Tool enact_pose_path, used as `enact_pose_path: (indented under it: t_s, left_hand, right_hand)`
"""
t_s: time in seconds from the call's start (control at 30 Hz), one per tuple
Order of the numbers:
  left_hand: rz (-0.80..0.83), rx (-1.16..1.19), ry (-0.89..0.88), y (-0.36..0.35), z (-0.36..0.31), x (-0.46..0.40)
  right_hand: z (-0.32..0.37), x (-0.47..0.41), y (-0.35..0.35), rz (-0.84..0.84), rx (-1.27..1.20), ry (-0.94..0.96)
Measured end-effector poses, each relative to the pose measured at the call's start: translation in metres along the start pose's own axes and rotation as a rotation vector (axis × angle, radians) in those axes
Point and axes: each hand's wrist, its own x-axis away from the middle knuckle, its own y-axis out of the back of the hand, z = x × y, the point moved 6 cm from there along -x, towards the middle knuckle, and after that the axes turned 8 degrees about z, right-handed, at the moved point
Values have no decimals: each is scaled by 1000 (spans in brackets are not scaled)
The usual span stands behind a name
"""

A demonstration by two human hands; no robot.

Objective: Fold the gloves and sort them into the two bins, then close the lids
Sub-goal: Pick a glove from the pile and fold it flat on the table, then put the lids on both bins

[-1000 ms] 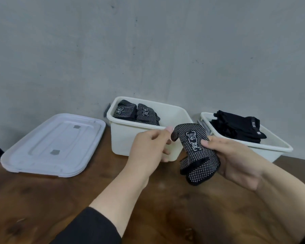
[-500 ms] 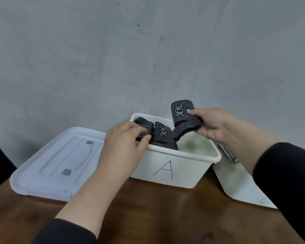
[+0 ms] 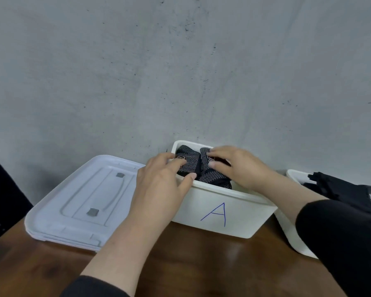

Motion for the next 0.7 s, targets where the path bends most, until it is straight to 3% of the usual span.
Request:
enact_pose_path:
  t_s: [0.1,0.27,0.4,0.5,0.57,0.63,0.7]
  left_hand:
    - [10,1,0,-2,0,-1]
    - [44,21,4,-1,1,0]
    - [-39,65,-33,9,-4,5]
    - [-189,118,-33,27,-7,26]
    - [-192,81,-15,34,-1,45]
    - [-145,-36,-15,42,13,65]
    - [-56,-180,16,51,37,83]
  right_hand:
    - [-6,2,-14,190,35,-91]
    - [3,1,-9,201,-19,-141]
    - [16,13,8,-12,-86,-66]
    - [44,46,36,-390,-140,33]
    - [71,82,39,-609,-198,127]
    - [92,114,14,-622,-283,145]
    - [109,138,-33,-482,-333,96]
